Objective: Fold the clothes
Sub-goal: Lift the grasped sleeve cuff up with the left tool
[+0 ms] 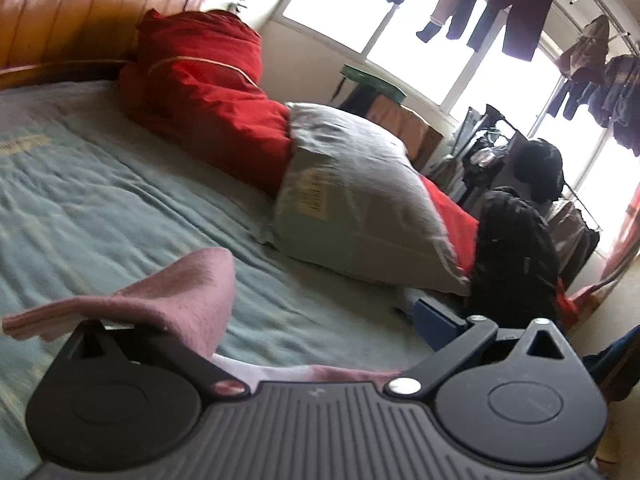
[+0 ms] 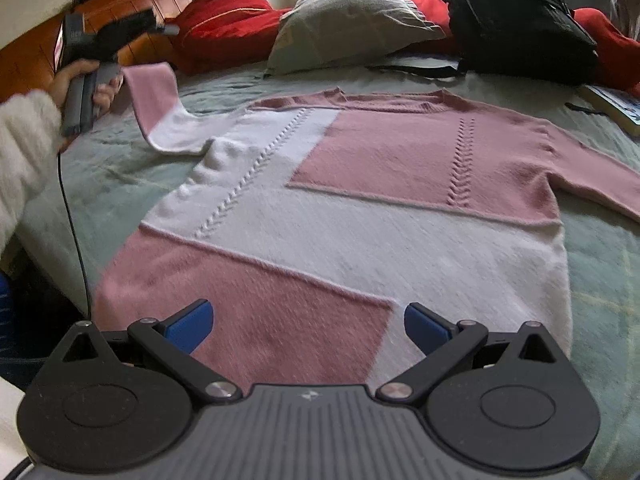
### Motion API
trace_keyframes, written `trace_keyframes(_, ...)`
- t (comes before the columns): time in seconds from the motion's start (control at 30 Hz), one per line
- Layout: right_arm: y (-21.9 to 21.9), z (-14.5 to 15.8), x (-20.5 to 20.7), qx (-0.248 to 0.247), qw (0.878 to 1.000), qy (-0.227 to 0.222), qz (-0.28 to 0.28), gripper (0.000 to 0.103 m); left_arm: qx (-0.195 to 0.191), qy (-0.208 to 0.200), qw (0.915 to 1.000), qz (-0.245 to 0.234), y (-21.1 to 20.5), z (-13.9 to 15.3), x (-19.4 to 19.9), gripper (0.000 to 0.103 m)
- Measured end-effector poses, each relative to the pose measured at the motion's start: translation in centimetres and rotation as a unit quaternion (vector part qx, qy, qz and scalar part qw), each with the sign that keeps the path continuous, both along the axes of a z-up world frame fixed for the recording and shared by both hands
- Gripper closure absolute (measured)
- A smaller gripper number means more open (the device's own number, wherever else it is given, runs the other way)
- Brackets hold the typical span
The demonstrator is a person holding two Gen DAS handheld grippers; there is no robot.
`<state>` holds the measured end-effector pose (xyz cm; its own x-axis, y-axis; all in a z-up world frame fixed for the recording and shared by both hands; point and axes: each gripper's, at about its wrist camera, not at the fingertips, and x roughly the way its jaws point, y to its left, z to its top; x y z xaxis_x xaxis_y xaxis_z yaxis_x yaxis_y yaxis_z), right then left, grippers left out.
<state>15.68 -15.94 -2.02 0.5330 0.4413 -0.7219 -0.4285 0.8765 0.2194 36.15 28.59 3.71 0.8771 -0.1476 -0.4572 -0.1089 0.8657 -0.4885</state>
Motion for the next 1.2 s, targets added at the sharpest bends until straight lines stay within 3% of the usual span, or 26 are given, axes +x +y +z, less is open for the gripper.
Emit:
trace_keyframes(0.63,-4.8,-0.2,-2.1,0.005,1.000,-0.009,-0.010,0.000,0.016,0.035,0.9985,-0.039,-10.1,2.6,2.5,0.001)
trace_keyframes(1.0,-7.1,-0.7,-1.7,0.017,1.000,-0.007,-0.024,0.000,0.032,0.052,0.9952,-0.077,-16.0,2.7,5.2,0.001)
trace_keyframes(1.2,-8.1,-1.1,-1.5,0.015,0.999,-0.001,-0.029,0.000,0.053,0.064,0.9916,-0.100,-19.6,1.0,6.5,0.001)
